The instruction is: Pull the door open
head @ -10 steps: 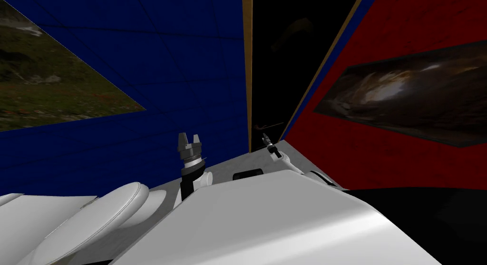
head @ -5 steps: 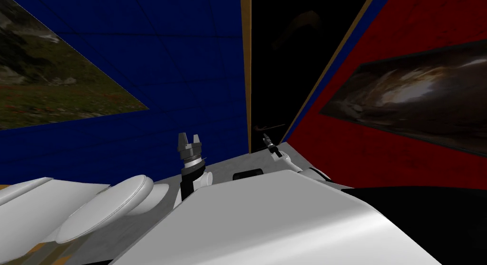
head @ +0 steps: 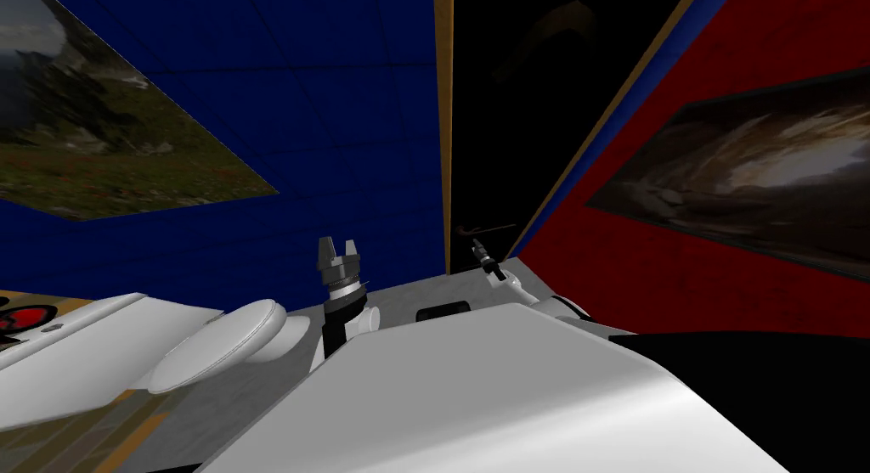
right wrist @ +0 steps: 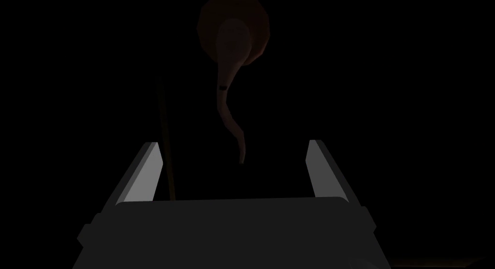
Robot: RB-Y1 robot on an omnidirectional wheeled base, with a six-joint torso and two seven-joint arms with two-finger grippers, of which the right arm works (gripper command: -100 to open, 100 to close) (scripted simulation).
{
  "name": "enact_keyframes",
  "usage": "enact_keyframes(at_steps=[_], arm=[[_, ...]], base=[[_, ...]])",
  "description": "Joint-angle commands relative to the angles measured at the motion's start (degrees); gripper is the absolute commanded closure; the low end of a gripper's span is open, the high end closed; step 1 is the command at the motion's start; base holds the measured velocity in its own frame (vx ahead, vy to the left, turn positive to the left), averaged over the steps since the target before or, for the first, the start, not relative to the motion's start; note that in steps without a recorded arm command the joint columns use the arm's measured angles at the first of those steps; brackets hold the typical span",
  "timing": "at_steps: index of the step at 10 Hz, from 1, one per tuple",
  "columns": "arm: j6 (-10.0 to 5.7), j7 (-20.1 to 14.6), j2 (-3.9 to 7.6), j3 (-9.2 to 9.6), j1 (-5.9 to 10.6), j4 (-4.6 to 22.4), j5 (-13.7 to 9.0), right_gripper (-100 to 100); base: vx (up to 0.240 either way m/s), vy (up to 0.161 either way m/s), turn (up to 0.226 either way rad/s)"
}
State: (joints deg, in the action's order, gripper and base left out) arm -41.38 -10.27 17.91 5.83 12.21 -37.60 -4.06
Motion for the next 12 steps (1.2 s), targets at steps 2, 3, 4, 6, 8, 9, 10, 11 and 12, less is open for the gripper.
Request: enact_keyframes(at_steps=[2, 3, 4, 6, 8, 9, 10, 11, 12], arm=[[0.16, 0.04, 0.55, -1.46, -0.85, -0.55, -0.39, -100], [-0.28, 0.01, 1.2, -3.17, -1.14, 0.39, -0.86, -100], [-0.28, 0.01, 1.2, -3.17, -1.14, 0.39, -0.86, -100], [-1.02, -0.04, 2.29, -6.08, -1.63, 1.97, -1.66, -100], [-1.27, -0.06, 2.66, -7.05, -1.79, 2.68, -1.92, -100], [-1.74, -0.09, 3.35, -8.88, -2.1, 3.5, -2.42, -100], [-1.74, -0.09, 3.35, -8.88, -2.1, 5.33, -2.42, -100], [-1.74, -0.09, 3.35, -8.88, -2.1, 3.63, -2.42, -100], [-2.13, -0.11, 3.92, -10.4, -2.36, 4.32, -2.83, -100]], base=[[0.064, 0.007, 0.166], [0.073, 0.021, 0.208], [0.07, 0.015, 0.153], [0.077, 0.01, 0.263], [0.093, -0.005, 0.151], [0.079, 0.0, 0.208], [0.065, -0.014, 0.174], [0.028, -0.011, -0.003], [0.047, -0.014, 0.231]])
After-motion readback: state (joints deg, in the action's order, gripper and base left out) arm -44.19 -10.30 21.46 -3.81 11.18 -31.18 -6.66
